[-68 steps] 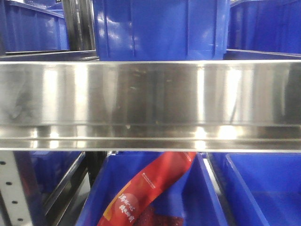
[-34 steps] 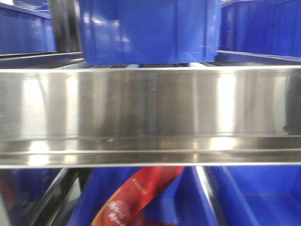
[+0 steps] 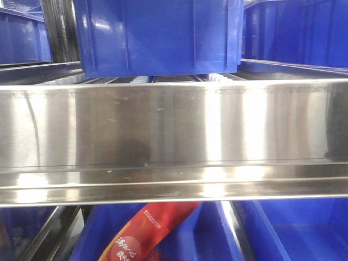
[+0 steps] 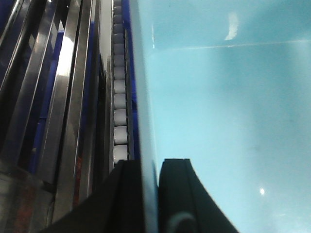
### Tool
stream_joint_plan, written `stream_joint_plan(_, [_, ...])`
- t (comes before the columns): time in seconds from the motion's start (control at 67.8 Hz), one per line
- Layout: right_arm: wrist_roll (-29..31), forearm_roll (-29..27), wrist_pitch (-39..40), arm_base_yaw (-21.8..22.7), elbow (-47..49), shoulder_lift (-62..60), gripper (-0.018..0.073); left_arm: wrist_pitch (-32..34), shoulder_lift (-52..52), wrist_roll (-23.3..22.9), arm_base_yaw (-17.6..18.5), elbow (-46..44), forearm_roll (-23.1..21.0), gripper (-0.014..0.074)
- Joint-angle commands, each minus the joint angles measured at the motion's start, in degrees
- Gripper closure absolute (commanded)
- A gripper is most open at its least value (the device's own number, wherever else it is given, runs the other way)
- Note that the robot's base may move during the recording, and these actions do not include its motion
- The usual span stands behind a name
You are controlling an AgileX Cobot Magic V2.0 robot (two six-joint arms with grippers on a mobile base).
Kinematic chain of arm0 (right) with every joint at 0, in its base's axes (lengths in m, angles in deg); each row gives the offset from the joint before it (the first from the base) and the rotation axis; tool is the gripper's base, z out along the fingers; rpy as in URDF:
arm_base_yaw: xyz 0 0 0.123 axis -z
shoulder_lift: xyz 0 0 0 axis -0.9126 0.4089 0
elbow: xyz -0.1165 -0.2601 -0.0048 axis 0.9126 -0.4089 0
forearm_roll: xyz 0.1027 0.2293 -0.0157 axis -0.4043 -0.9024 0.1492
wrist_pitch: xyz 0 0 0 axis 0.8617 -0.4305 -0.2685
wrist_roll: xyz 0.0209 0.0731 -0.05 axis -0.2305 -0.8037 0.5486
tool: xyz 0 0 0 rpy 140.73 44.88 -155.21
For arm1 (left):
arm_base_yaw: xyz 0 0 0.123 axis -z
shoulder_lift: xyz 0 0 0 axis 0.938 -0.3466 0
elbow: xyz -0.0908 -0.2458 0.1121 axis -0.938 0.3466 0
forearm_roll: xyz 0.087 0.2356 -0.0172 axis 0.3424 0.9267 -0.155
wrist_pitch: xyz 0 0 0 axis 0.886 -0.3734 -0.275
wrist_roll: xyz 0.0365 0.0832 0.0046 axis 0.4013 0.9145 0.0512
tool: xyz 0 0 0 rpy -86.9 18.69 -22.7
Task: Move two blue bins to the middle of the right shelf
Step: 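Raise the light blue bin above the shelf edge with both grippers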
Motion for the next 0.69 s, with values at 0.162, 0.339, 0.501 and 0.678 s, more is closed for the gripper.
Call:
stream_joint_plan(0.162, [0.5, -1.2, 5.7, -0.2, 0.6, -0.4, 0.0721, 5.1, 0.9, 0.0, 0.5, -1.1, -1.7, 0.0707])
stream_joint_plan(0.339, [0.5, -1.2, 5.7, -0.2, 0.6, -0.4, 0.0721, 5.1, 0.9, 0.0, 0.5, -1.1, -1.7, 0.0707])
stream_joint_plan(0.501, [0.5, -1.2, 5.7, -0.2, 0.6, -0.4, 0.0721, 5.1, 0.9, 0.0, 0.5, -1.1, -1.7, 0.0707])
stream_joint_plan(0.678, [0.5, -1.2, 5.7, -0.2, 0.6, -0.4, 0.0721, 5.1, 0.9, 0.0, 0.5, -1.1, -1.7, 0.0707])
